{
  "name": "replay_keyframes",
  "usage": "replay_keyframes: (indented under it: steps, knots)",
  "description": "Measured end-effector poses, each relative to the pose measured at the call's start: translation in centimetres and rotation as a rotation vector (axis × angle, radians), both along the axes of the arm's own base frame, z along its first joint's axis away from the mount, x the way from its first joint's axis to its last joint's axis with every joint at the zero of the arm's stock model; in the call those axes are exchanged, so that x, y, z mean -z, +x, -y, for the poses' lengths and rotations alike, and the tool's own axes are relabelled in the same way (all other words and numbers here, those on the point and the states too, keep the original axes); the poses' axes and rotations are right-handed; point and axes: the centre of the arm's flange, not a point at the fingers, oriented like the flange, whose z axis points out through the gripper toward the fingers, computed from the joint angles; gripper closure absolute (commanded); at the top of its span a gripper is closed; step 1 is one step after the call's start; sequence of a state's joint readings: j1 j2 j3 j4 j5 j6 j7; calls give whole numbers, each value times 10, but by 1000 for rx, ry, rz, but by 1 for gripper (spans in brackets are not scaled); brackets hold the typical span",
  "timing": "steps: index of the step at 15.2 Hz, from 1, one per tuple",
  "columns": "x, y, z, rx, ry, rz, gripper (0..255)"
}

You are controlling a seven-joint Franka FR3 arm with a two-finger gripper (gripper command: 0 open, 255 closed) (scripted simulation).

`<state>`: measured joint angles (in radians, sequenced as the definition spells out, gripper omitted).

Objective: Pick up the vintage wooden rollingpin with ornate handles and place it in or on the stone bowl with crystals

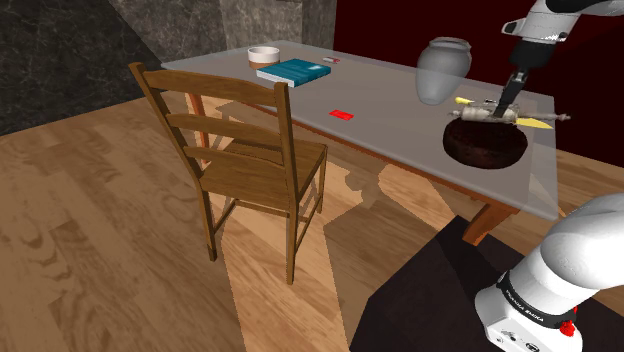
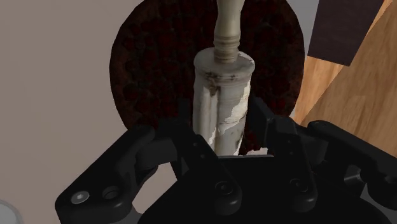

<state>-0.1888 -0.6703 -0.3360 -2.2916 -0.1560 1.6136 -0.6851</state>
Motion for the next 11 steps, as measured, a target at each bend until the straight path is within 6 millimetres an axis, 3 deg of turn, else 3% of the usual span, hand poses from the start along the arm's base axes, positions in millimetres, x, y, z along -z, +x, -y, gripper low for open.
replay_keyframes:
  steps: [4, 10, 11]
  knots:
    - [18, 0, 0, 0, -1, 3, 255]
    - [21, 0, 1, 0, -3, 7, 255]
    - [21, 0, 1, 0, -3, 7, 0]
